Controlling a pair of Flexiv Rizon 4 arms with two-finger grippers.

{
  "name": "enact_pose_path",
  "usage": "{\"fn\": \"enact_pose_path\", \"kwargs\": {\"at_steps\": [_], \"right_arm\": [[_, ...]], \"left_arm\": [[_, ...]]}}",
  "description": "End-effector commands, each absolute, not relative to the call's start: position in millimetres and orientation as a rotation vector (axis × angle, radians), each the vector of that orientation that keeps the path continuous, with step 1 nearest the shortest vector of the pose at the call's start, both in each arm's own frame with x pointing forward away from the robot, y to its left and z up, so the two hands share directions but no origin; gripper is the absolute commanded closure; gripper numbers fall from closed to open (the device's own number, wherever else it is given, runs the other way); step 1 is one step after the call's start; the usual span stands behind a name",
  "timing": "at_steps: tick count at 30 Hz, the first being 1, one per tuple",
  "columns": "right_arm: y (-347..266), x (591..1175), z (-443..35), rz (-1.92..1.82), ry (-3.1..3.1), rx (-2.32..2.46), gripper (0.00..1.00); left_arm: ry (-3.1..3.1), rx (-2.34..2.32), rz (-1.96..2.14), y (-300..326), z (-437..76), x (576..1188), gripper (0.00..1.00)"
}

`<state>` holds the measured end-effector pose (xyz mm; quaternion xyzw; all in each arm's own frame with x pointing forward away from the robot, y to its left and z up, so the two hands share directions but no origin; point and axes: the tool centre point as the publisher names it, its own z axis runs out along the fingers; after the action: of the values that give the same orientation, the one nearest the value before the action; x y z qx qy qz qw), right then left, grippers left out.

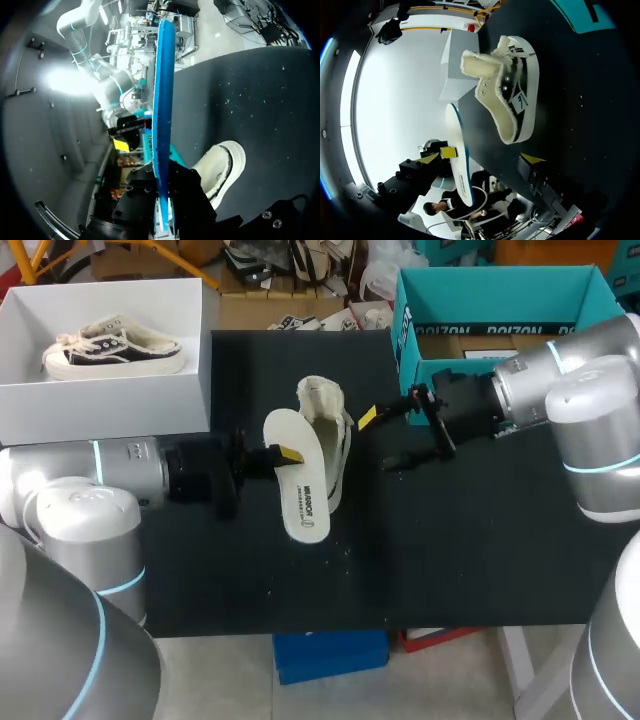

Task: Take the shoe out of the shoebox, open the shoe tongue, remove and reinsert the insole, then place the shoe into the shoebox

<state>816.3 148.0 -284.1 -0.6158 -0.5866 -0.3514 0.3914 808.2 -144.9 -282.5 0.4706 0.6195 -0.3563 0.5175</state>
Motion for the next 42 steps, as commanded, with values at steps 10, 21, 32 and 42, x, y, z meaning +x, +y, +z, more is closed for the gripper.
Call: {"fn": "enact_pose_path", "kwargs": {"at_steps": [10,21,32,42], "right_arm": [[121,780,-256,-0.971,-1.508,-1.78,0.0],[131,782,-246,-0.944,-1.872,-1.762,0.0],[137,778,-247,-0.803,-2.222,-1.801,0.0],[140,759,-247,-0.909,-2.536,-1.777,0.0]], "left_arm": [[1.541,1.193,-0.858,-127,-272,770,1.0],[1.49,1.218,-0.911,-128,-270,761,1.0],[1.524,1.258,-0.973,-134,-278,755,1.0],[1.536,1.277,-0.977,-136,-279,755,1.0]]}}
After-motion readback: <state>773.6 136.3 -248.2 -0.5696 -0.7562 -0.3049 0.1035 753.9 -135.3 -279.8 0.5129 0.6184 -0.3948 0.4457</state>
